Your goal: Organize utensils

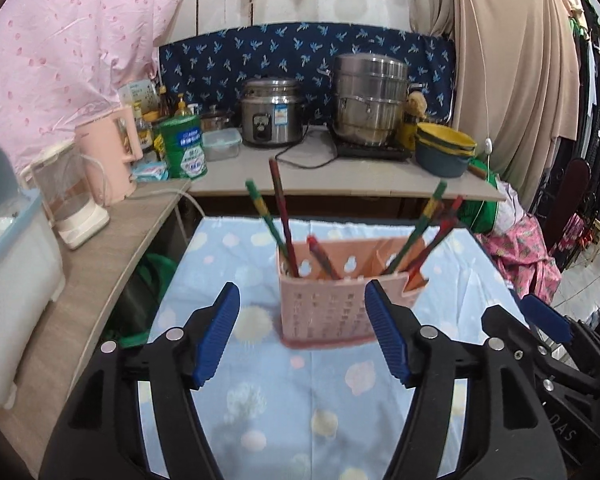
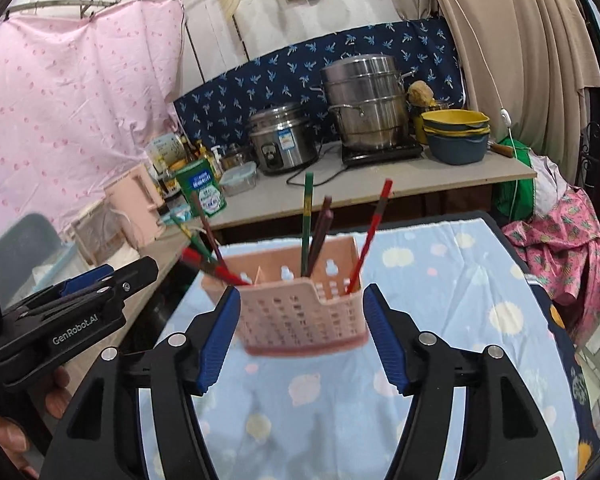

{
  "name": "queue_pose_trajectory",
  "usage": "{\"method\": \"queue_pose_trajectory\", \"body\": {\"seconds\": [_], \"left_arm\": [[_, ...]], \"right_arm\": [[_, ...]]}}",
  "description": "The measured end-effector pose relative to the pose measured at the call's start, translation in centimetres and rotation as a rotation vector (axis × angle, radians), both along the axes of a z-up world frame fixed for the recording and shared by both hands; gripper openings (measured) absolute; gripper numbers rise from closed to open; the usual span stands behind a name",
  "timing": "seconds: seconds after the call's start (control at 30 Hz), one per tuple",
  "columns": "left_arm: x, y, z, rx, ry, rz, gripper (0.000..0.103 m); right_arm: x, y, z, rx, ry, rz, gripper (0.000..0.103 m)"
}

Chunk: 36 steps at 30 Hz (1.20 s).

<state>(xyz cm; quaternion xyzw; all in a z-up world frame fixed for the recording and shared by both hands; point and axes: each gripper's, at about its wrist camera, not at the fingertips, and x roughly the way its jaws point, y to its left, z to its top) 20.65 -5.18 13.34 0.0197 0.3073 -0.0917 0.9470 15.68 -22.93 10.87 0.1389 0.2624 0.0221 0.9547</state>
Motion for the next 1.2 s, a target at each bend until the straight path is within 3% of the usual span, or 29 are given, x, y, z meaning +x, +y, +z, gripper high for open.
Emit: {"method": "queue_pose_trajectory", "body": {"seconds": [0.3,0.6,0.77,0.9,0.97,1.2], "left_arm": [[-2.3,0.5,-2.7,0.015,0.058,0.02,0.063],[-3.8,0.4,-4.3,0.031,0.077,0.033,0.073],[-4.3,0.4,-4.9,0.036,0.083,0.044,0.084],[-4.5,0.3,-5.2,0.041,0.088,0.045,0.087],[-4.6,0.3,-5.3,0.044,0.09,0.052,0.09],[-4.7,0.6,-5.5,0.052,0.095,0.073,0.093]], "right_arm": [[-3.1,1.4,-1.7,-0.072,0.045,-0.017,0.066],[-4.4,2.0,-2.6,-0.118,0.079,-0.028,0.066],[-4.8,2.1,-2.9,-0.146,0.082,-0.048,0.073],[-5.0,2.1,-3.1,-0.152,0.084,-0.057,0.076],[-5.0,2.0,-3.2,-0.146,0.084,-0.057,0.084],[-5.4,2.2,-3.2,-0.177,0.072,-0.076,0.088]]}}
